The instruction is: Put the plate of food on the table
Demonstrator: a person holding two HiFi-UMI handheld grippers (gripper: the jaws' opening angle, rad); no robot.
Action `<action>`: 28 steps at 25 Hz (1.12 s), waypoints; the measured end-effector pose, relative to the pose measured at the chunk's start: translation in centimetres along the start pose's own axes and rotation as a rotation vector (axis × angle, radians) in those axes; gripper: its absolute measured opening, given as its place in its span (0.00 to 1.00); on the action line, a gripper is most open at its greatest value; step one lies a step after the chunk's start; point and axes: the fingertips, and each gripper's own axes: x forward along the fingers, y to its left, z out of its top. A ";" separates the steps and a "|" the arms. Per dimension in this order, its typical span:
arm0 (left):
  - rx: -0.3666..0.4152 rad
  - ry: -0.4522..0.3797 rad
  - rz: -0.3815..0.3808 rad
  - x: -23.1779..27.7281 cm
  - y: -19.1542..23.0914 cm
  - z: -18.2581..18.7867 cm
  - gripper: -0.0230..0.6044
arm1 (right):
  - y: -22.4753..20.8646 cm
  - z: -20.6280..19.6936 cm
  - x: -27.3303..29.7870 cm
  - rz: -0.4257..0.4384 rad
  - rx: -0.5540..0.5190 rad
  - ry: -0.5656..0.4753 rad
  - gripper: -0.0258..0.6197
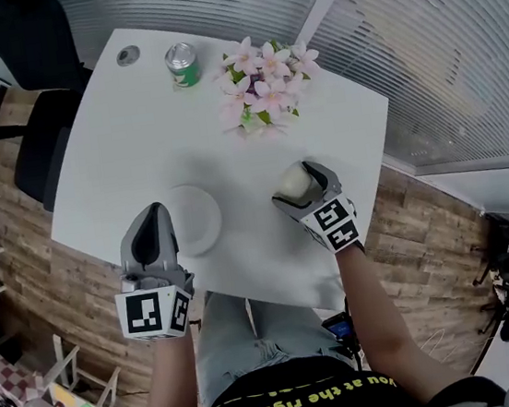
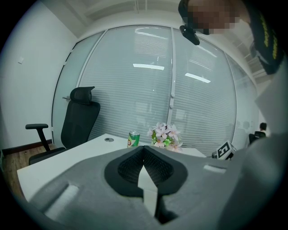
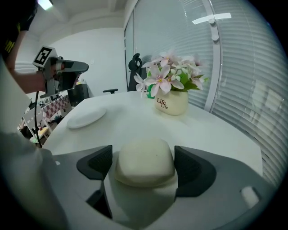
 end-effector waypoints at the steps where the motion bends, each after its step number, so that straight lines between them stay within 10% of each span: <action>1: 0.000 0.000 0.003 0.0 0.1 0.0 0.04 | 0.0 0.0 0.0 0.003 0.003 -0.002 0.72; 28: -0.003 -0.014 0.040 -1.6 2.1 0.8 0.04 | -0.3 2.0 -1.8 -0.043 0.134 -0.048 0.64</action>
